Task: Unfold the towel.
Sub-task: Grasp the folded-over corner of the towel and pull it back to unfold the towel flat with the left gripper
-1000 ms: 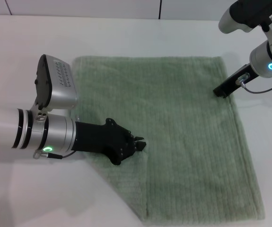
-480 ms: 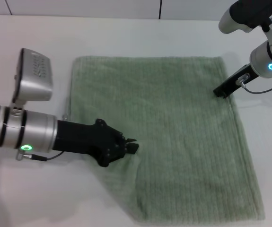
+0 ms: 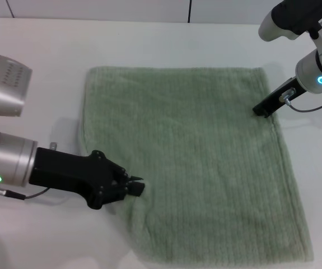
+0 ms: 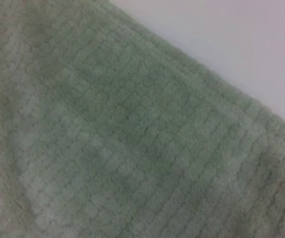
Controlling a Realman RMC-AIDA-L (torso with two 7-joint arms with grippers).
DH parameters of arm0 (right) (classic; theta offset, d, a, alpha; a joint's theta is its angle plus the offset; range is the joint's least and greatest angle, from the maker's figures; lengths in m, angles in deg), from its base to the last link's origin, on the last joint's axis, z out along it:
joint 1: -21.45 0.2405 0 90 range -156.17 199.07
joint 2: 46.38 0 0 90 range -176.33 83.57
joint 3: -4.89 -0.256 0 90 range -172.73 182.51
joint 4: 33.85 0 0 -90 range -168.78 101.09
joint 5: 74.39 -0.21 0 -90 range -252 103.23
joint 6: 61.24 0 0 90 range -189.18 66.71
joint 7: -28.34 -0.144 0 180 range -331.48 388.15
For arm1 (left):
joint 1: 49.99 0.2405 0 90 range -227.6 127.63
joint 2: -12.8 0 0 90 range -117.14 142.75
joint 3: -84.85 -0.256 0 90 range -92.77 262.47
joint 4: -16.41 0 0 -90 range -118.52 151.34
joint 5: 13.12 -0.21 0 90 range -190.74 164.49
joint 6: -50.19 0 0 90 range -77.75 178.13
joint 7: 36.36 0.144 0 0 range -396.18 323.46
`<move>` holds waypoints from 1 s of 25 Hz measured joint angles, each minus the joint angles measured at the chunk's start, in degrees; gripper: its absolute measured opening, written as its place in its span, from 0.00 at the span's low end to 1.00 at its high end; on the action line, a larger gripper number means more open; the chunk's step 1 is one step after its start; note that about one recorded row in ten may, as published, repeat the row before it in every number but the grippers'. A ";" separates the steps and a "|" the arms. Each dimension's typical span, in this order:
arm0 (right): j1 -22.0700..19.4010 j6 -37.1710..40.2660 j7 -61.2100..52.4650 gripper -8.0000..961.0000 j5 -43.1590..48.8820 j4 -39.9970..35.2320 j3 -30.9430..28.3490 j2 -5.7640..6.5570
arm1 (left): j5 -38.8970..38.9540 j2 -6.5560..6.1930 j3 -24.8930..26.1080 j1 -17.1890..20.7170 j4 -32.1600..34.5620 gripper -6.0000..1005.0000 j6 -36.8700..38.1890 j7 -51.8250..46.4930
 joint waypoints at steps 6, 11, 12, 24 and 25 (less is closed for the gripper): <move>0.16 0.01 0.00 0.04 0.00 0.12 0.03 0.00 | -4.69 -0.67 3.35 -0.01 0.00 0.05 3.85 -0.41; 0.24 0.01 0.00 0.04 0.00 0.20 0.03 0.00 | -7.49 -0.73 3.92 -0.04 -0.04 0.05 3.92 -0.95; 0.25 0.01 0.00 0.04 0.00 0.19 0.03 -0.01 | -8.00 -0.73 3.94 -0.04 -0.04 0.05 3.92 -1.08; 0.42 -0.01 0.00 0.05 0.00 0.29 0.02 -0.06 | -17.19 -1.11 6.78 -2.76 -0.40 0.05 3.37 -7.70; 0.46 0.00 0.00 0.05 0.00 0.31 0.02 -0.08 | -18.20 -1.11 6.88 -2.89 -0.32 0.05 3.43 -7.98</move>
